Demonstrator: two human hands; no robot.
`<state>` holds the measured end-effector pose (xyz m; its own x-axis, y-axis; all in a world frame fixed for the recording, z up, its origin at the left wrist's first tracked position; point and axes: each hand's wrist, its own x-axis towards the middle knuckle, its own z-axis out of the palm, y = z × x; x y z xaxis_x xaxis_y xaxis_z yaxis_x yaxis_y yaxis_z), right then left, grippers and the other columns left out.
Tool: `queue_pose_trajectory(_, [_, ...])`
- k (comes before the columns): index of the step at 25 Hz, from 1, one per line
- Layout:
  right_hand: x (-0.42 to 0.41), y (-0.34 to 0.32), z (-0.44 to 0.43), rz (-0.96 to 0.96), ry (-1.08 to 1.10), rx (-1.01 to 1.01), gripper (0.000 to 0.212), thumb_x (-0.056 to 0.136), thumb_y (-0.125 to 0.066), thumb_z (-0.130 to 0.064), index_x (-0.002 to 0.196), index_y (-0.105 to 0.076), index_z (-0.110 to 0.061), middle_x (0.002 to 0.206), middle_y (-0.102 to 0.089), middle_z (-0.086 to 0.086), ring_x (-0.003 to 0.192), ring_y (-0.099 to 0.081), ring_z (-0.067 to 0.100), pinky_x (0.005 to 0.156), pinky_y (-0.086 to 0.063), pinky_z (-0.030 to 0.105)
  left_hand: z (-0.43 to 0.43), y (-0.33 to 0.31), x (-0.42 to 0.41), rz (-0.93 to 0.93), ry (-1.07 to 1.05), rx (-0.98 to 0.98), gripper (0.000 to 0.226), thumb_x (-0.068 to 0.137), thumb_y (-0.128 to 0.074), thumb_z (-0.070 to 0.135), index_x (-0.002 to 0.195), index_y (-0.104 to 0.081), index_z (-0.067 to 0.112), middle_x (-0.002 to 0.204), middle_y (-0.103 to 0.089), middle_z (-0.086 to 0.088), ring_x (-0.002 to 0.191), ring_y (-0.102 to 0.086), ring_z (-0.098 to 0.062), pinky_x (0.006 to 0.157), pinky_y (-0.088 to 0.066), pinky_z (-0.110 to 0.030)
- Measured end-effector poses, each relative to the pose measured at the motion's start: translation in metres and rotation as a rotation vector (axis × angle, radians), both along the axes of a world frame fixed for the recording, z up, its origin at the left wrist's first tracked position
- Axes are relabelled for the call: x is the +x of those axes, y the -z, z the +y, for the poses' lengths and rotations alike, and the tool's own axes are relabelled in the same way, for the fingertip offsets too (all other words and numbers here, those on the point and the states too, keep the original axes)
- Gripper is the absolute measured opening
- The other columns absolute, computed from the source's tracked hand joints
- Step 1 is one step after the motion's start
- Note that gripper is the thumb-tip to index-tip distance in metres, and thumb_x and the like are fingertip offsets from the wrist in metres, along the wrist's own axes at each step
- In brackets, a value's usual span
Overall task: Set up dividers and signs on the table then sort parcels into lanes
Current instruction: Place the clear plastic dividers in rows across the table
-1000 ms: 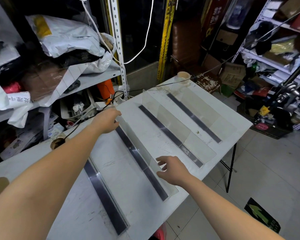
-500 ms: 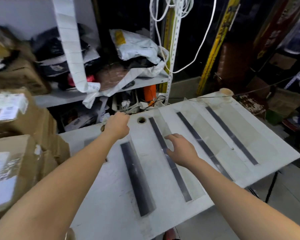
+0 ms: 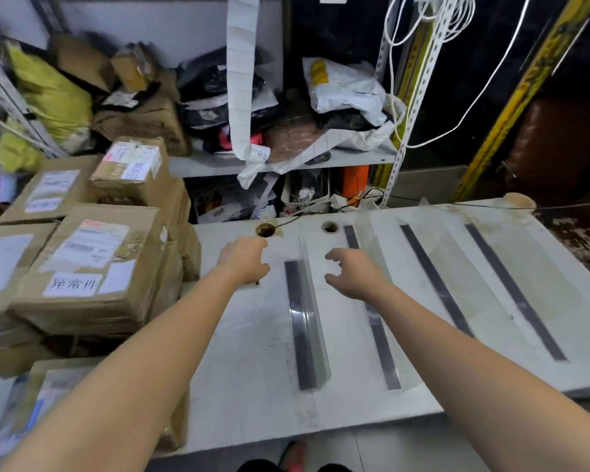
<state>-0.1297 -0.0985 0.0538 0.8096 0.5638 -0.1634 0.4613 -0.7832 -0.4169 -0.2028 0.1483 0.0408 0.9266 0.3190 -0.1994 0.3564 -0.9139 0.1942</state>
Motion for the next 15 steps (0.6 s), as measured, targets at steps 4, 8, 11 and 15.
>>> queue_pose_trajectory(4, [-0.019,0.022,-0.012,0.104,-0.02,0.048,0.054,0.09,-0.071,-0.032,0.141,-0.057,-0.021,0.137,-0.062,0.002,0.119,-0.063,0.022,0.096,-0.054,0.038,-0.015,0.006,-0.022,-0.008,0.0,-0.031,0.06,0.089,-0.066,0.035,0.147,-0.05,0.029,0.142,-0.057,-0.002,0.123,-0.056,-0.026,0.092,-0.053,-0.04])
queue_pose_trajectory(8, [-0.035,0.046,-0.018,0.185,-0.018,0.059,0.058,0.087,-0.076,-0.036,0.14,-0.057,-0.023,0.135,-0.064,0.001,0.116,-0.064,0.02,0.092,-0.053,0.034,-0.041,0.009,-0.027,-0.02,0.094,-0.039,0.06,0.096,-0.065,0.028,0.151,-0.044,0.02,0.151,-0.049,-0.005,0.138,-0.046,-0.027,0.108,-0.046,-0.045])
queue_pose_trajectory(11, [-0.04,0.058,-0.02,0.254,0.005,0.064,0.061,0.084,-0.079,-0.038,0.138,-0.057,-0.024,0.131,-0.064,0.0,0.11,-0.065,0.018,0.09,-0.055,0.033,-0.053,0.014,-0.013,-0.053,0.234,-0.034,0.055,0.098,-0.061,0.022,0.15,-0.045,0.019,0.147,-0.051,-0.004,0.136,-0.046,-0.026,0.108,-0.045,-0.044])
queue_pose_trajectory(15, [-0.045,0.068,-0.021,0.327,0.074,0.108,0.054,0.085,-0.08,-0.032,0.135,-0.061,-0.022,0.128,-0.066,-0.002,0.099,-0.069,0.015,0.089,-0.056,0.032,-0.057,0.033,0.015,-0.082,0.395,-0.094,0.053,0.094,-0.064,0.011,0.145,-0.052,0.019,0.146,-0.052,-0.001,0.136,-0.047,-0.021,0.111,-0.043,-0.037])
